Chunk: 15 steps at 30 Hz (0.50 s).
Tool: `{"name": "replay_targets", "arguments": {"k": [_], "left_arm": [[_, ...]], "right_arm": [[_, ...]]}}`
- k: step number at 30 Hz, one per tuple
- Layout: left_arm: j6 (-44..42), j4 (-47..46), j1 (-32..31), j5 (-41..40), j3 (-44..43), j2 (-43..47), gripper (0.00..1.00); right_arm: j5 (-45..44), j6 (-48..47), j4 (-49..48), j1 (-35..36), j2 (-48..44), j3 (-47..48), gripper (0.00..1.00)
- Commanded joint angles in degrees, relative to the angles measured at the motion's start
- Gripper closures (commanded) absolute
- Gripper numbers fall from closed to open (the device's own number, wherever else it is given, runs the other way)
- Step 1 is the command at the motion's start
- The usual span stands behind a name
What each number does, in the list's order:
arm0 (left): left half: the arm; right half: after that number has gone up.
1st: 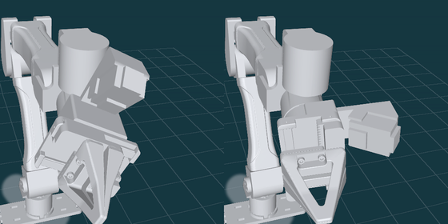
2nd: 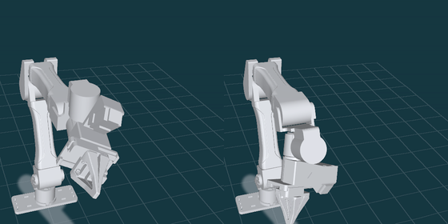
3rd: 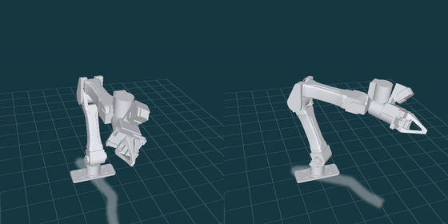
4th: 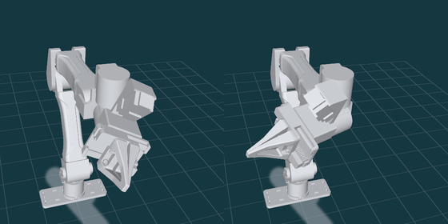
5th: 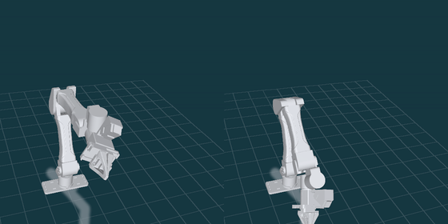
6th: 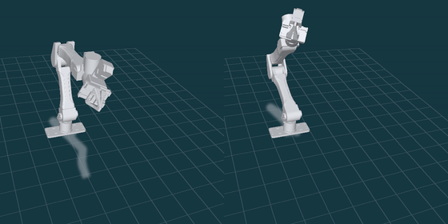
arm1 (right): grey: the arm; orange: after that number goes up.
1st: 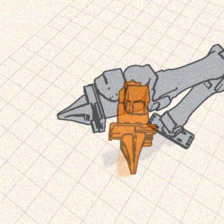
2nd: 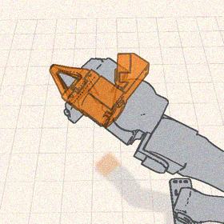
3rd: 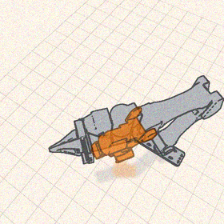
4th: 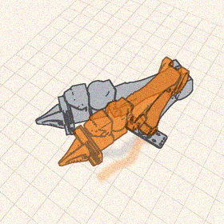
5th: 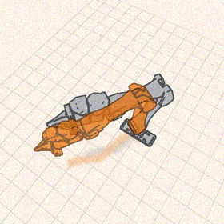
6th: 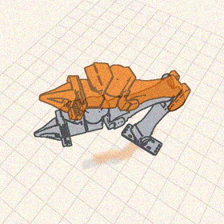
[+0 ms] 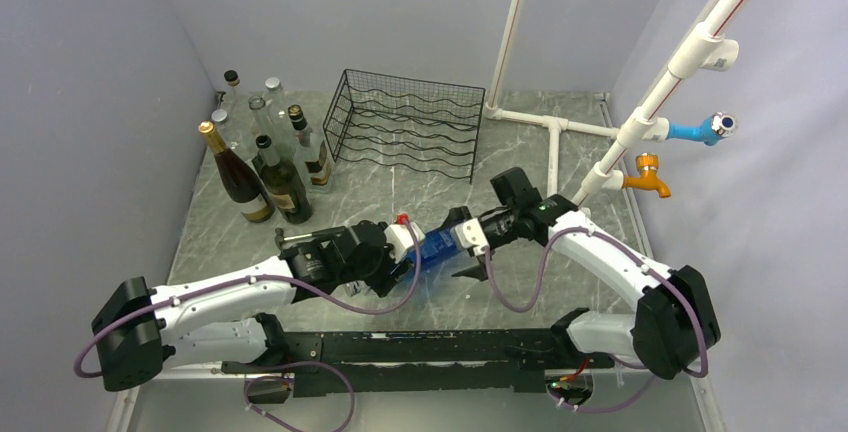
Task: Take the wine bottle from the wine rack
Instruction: Pick up the wine bottle from the wine rack.
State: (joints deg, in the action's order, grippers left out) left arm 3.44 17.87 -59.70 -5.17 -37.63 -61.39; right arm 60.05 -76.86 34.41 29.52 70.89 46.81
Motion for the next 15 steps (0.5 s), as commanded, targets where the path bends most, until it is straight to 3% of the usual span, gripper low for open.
{"name": "replay_targets", "arguments": {"k": [1,11,15], "left_arm": [[-8.48,-6.23,0.02,4.63,-3.08,-0.02,1.0],[-9.86,-11.89,0.0,7.18,-2.28,-1.27,1.0],[-10.11,-12.52,-0.04,7.11,-2.36,-1.0,1.0]], "right_arm": [[-1.8,-3.45,-4.18,2.85,-0.03,-1.42,0.0],[-5.71,7.03,-11.85,3.48,4.36,-2.04,0.0],[-6.14,6.12,-9.39,3.91,6.91,-0.86,0.01]]}}
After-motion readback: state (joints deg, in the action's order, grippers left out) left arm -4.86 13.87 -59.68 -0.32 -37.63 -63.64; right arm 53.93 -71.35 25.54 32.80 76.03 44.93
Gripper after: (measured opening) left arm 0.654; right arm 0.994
